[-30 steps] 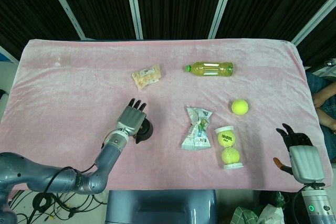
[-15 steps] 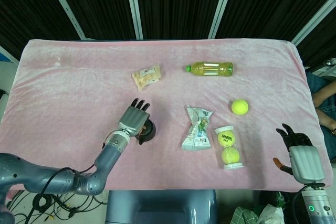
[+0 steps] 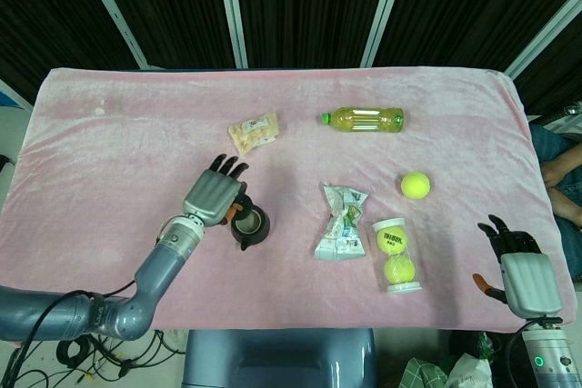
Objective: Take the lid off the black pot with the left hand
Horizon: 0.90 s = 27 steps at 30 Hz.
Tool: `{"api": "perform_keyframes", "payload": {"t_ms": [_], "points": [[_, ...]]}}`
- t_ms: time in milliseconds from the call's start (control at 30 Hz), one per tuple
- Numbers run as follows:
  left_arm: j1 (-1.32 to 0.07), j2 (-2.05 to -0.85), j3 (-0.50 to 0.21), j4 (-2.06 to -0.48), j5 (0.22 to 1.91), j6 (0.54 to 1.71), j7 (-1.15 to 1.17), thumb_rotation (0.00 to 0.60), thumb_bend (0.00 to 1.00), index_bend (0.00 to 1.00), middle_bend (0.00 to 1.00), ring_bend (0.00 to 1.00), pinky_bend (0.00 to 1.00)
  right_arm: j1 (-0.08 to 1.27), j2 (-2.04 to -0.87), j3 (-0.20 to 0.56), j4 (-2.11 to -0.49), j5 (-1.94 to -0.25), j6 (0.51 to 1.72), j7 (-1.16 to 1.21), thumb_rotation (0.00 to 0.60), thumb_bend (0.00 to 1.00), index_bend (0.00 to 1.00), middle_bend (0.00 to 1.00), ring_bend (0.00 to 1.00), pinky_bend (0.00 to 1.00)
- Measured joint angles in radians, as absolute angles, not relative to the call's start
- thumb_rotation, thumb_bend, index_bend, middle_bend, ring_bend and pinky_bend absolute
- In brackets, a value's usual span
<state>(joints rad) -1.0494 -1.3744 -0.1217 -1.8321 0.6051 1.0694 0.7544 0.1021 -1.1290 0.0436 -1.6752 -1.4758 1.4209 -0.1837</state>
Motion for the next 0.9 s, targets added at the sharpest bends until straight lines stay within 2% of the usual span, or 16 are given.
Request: {"api": "perform_keyframes", "payload": {"t_ms": [133,333,633,900], "points": [[-0.988,-1.295,-0.074,-1.85,0.643,1.061,0.696,0.6,0.49,0.59,0.12,0.0,0.0,0.103,-1.13,0.044,-1.676,-1.474,1.419,-0.186,0.6,0.11,0.19,0.1,0.27,0.22],[-0.944,-1.284,-0.038,-1.771,0.672,0.987,0.609,0.6,0.49,0.59,0.12,0.0,0.0,0.103,-1.132,0.046,-1.677,-1.469,1.419,-0.193,0.6,0.11,0.19,0.1,0.27,0.22],[-0.925,-1.4,-0.01,-1.571,0.714,0.912,0.563,0.6,0.49,0.58,0.12,0.0,0.0,0.104,-1.131,0.047,-1.677,-1.465,1.415,-0.191,0.6,0.11,0.19,0.1,0.27,0.22],[-0.925,-1.486,0.001,-1.485,0.73,0.881,0.572,0.6,0.48,0.55,0.11,0.0,0.0,0.105,-1.126,0.047,-1.677,-1.468,1.415,-0.18,0.6,0.11,0.19,0.1,0.27,0.22]]}}
